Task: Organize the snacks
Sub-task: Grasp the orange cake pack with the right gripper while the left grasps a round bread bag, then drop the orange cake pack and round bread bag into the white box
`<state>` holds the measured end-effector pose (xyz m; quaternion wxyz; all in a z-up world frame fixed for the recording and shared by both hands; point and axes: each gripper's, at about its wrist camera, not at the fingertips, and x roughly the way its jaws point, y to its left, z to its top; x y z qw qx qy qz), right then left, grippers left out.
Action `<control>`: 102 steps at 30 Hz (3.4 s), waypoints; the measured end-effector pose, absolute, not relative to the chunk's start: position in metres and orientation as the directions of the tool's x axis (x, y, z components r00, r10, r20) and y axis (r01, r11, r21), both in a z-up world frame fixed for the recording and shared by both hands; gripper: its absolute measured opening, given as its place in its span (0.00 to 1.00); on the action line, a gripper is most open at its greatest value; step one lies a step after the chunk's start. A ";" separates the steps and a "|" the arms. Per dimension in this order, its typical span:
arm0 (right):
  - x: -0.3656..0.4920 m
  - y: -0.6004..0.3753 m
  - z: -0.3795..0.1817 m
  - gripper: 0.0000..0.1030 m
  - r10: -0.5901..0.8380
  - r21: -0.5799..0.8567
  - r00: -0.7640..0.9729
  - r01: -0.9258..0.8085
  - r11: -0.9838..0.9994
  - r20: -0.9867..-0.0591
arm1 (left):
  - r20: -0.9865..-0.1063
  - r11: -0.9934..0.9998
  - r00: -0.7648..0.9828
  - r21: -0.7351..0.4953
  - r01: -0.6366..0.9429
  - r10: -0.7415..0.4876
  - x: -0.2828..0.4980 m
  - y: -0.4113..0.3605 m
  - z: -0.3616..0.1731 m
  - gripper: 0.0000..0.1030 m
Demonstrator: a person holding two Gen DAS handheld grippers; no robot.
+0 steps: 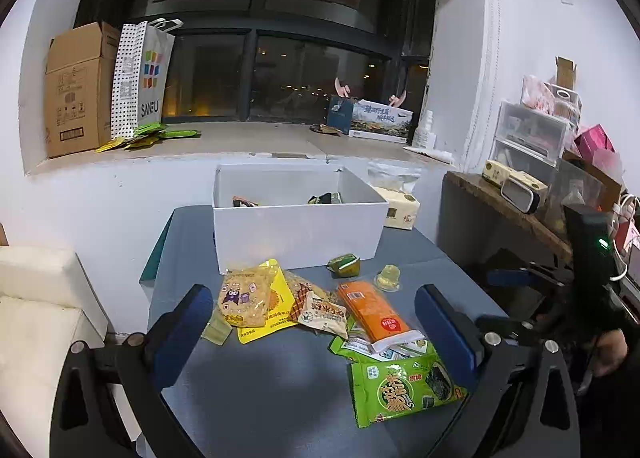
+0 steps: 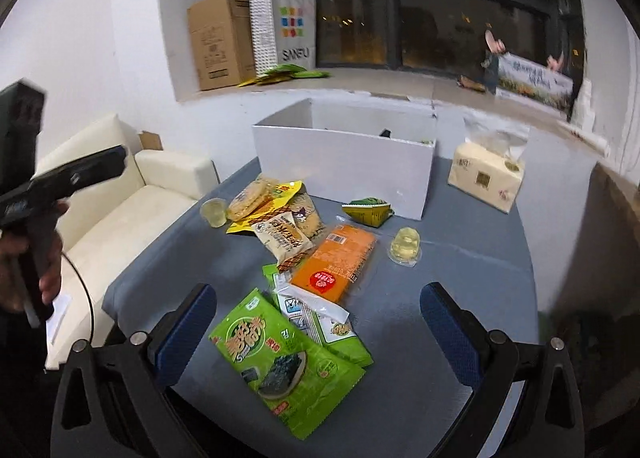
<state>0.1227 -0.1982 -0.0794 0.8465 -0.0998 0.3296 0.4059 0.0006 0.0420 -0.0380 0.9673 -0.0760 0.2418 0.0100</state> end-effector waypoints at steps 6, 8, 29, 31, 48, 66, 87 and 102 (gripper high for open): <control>0.167 -0.171 -0.098 1.00 0.576 0.186 0.396 -0.686 0.703 -0.715 | -0.469 0.990 0.883 -0.130 -0.052 -0.015 -0.003 0.042 -0.038 1.00; 0.187 -0.157 -0.110 1.00 0.560 0.220 0.362 -0.659 0.719 -0.745 | -0.474 0.989 0.880 -0.132 -0.060 -0.010 -0.004 0.044 -0.040 1.00; 0.240 -0.083 -0.188 0.78 0.336 0.100 0.309 -0.586 0.804 -0.890 | -0.522 0.985 0.853 -0.145 -0.098 0.008 -0.008 0.058 -0.060 1.00; 0.236 -0.085 -0.187 0.67 0.347 0.102 0.310 -0.598 0.795 -0.885 | -0.527 0.985 0.850 -0.144 -0.095 0.004 -0.006 0.058 -0.062 1.00; 0.190 -0.190 -0.095 0.61 0.673 0.371 0.360 -0.623 0.689 -0.646 | -0.692 0.961 0.702 -0.274 -0.044 -0.166 0.136 0.122 -0.119 1.00; 0.175 -0.214 -0.088 0.61 0.697 0.401 0.398 -0.604 0.688 -0.596 | -0.753 0.966 0.641 -0.250 -0.072 -0.147 0.176 0.138 -0.153 0.76; 0.276 -0.115 -0.015 0.61 0.703 0.319 0.446 -0.666 0.674 -0.555 | -0.492 0.922 0.845 -0.387 0.002 -0.209 0.218 0.134 -0.002 0.76; 0.417 -0.064 -0.036 0.95 0.613 0.366 0.418 -0.532 0.763 -0.671 | -0.664 0.906 0.732 -0.390 -0.165 -0.152 0.307 0.169 -0.057 1.00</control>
